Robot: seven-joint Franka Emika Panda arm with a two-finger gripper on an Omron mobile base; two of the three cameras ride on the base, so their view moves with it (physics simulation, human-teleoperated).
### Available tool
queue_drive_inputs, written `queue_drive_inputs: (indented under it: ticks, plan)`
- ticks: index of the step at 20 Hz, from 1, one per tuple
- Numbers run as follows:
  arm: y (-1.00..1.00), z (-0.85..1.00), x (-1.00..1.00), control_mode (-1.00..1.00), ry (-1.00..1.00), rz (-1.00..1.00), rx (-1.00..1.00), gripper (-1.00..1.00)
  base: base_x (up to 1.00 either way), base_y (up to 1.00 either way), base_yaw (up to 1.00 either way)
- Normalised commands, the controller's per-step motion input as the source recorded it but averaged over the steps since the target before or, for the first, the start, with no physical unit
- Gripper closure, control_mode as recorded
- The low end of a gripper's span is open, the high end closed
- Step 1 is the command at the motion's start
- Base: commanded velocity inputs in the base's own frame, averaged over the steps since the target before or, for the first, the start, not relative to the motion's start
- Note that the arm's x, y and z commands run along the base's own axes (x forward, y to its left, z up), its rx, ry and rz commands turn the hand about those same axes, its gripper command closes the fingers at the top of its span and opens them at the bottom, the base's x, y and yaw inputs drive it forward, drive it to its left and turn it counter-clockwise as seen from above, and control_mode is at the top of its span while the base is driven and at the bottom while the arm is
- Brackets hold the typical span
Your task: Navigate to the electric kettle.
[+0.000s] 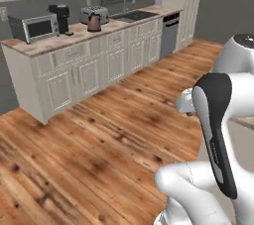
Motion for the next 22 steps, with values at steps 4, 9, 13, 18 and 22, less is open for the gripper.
queue_drive_inputs:
  ticks: [4,9,13,18,22]
  plan:
    - [0.00,0.00,0.00,1.00,0.00,0.00,0.00,-1.00,0.30,0.51,0.77]
    - [0.00,0.00,0.00,1.00,0.00,0.00,0.00,-1.00,0.92,0.20,0.57]
    - [0.00,0.00,0.00,1.00,0.00,0.00,0.00,-1.00,1.00,0.02,0.30]
    - [0.00,0.00,0.00,1.00,0.00,0.00,0.00,-1.00,1.00,0.00,0.20]
    - [0.00,0.00,0.00,1.00,0.00,0.00,0.00,-1.00,1.00,-0.08,0.17]
